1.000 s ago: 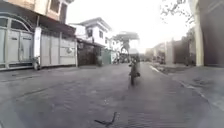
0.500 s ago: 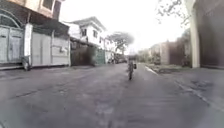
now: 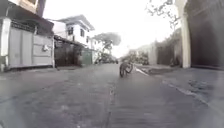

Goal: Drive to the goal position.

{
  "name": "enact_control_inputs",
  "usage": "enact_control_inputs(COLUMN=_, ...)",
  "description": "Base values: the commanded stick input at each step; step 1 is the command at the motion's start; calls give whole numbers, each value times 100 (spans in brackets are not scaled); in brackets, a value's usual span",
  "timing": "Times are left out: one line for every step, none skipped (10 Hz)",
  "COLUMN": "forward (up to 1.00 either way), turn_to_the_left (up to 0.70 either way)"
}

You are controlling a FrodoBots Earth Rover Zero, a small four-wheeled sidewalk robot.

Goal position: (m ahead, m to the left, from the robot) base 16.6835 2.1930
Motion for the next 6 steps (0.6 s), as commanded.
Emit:
enact_control_inputs(forward=100, turn_to_the_left=-38)
enact_control_inputs(forward=100, turn_to_the_left=-26)
enact_control_inputs(forward=100, turn_to_the_left=2)
enact_control_inputs(forward=100, turn_to_the_left=2)
enact_control_inputs(forward=100, turn_to_the_left=2)
enact_control_inputs(forward=100, turn_to_the_left=2)
